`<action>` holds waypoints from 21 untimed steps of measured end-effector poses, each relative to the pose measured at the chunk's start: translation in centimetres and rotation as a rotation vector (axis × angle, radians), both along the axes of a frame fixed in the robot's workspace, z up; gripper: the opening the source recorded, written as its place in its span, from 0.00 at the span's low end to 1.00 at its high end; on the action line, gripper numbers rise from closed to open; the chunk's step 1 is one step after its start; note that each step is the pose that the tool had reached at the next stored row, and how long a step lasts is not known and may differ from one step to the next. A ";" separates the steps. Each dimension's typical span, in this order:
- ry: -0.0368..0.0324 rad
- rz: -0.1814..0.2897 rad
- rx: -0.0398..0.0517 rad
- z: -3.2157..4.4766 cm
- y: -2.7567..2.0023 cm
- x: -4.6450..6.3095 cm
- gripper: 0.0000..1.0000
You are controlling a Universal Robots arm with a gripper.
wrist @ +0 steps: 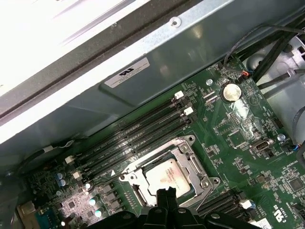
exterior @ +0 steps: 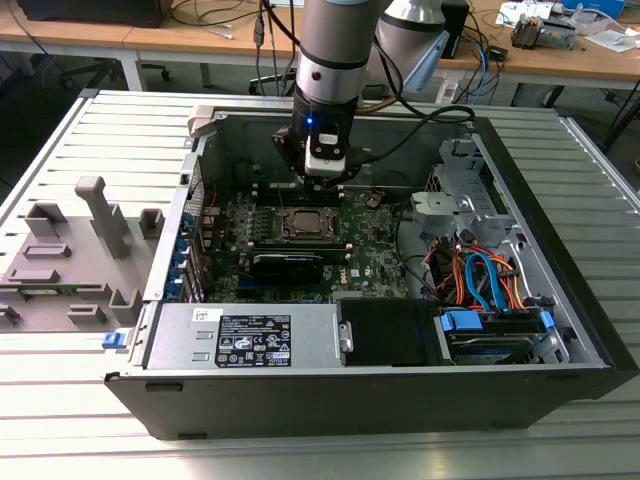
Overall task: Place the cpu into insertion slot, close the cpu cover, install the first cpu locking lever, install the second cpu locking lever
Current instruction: 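Install the first cpu locking lever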
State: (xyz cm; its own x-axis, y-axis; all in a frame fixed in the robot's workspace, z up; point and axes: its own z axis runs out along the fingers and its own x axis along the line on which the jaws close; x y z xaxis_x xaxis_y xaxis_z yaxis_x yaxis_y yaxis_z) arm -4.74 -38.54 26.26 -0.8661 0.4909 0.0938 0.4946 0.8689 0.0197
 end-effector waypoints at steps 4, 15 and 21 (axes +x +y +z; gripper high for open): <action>0.0000 0.017 0.0014 0.00 0.00 0.0 0.11; 0.0000 0.065 0.0061 -0.01 0.00 0.0 0.11; -0.0001 0.092 0.0090 -0.01 0.00 0.0 0.11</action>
State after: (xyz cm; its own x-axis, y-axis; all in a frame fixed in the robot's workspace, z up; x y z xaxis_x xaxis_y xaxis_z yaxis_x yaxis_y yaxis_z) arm -4.74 -38.54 26.26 -0.9076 0.4083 0.0978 0.4126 0.9105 0.0278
